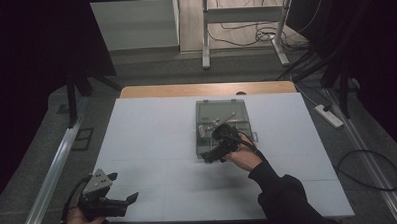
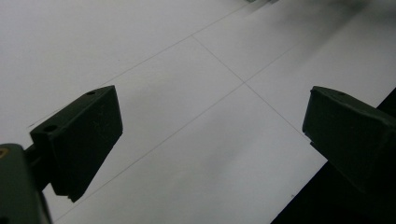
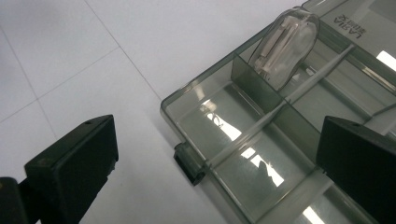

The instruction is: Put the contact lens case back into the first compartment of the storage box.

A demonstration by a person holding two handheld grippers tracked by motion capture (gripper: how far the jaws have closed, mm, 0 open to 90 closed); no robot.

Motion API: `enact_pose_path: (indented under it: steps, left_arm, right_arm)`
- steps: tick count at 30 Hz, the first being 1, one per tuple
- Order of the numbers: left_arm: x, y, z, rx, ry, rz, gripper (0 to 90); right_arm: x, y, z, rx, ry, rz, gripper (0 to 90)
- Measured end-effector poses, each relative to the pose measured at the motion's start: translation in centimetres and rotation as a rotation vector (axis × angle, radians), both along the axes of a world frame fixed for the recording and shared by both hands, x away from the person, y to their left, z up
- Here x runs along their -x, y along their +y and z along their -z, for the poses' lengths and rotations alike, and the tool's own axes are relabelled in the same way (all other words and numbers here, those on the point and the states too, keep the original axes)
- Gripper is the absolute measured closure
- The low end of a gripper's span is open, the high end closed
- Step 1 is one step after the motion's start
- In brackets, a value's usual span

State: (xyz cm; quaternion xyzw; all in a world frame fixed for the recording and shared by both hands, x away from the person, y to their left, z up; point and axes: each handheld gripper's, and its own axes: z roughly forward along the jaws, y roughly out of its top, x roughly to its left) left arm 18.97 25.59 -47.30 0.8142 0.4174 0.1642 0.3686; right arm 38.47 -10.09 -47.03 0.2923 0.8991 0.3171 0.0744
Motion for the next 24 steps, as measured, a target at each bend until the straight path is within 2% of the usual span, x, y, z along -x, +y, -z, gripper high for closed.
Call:
enact_pose_path:
  steps: [14,24]
  left_arm:
    - [0.0,0.0,0.0,0.007,0.001,-0.001,4.8]
    - [0.0,0.0,0.0,0.009,0.001,-0.001,4.8]
  right_arm:
    - [1.3,-1.6,-0.6,-0.021,-0.005,0.004,0.0]
    - [2.8,-2.9,-1.2,-0.031,-0.018,0.008,0.0]
